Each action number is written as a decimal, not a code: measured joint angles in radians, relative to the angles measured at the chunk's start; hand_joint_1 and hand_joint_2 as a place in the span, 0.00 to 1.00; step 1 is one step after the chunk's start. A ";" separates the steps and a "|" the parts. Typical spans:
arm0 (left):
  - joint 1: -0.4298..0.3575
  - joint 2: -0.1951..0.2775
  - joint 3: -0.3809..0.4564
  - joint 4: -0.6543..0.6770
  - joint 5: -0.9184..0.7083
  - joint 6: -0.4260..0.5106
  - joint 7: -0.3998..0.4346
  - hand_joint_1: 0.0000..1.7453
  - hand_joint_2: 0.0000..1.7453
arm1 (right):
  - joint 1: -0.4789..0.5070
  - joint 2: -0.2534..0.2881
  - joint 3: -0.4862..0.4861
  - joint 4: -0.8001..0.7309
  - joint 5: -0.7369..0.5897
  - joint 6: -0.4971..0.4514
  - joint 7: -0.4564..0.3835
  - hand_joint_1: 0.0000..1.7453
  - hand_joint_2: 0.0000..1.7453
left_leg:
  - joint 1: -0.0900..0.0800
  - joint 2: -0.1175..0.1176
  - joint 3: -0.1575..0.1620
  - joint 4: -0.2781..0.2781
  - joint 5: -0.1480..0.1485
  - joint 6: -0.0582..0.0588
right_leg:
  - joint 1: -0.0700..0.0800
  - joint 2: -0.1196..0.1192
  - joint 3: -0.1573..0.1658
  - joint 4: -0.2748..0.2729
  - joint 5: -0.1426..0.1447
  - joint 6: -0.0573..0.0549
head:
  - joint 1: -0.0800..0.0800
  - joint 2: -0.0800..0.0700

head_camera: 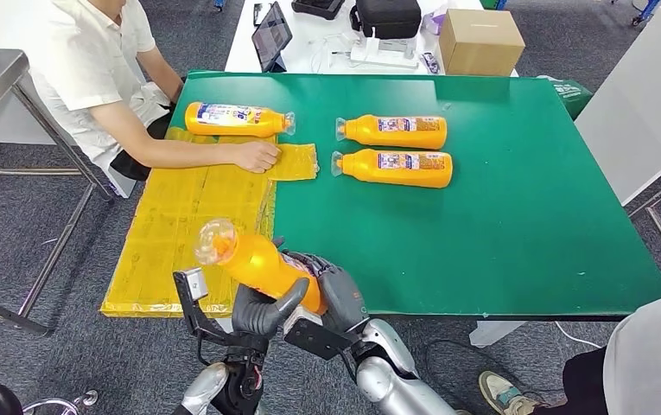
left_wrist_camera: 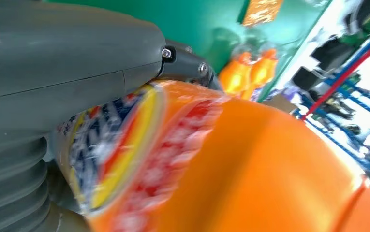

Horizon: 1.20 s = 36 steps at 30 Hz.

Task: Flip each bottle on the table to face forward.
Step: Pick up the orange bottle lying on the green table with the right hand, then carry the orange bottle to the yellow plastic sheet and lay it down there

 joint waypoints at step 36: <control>-0.064 0.104 0.208 0.079 -1.001 0.269 0.063 1.00 1.00 | 0.274 0.093 -0.417 -0.240 0.305 -0.342 -0.184 0.00 0.00 | 0.000 0.000 -0.001 0.000 0.000 0.000 | 0.000 0.000 -0.001 0.000 0.000 0.000 | 0.000 0.000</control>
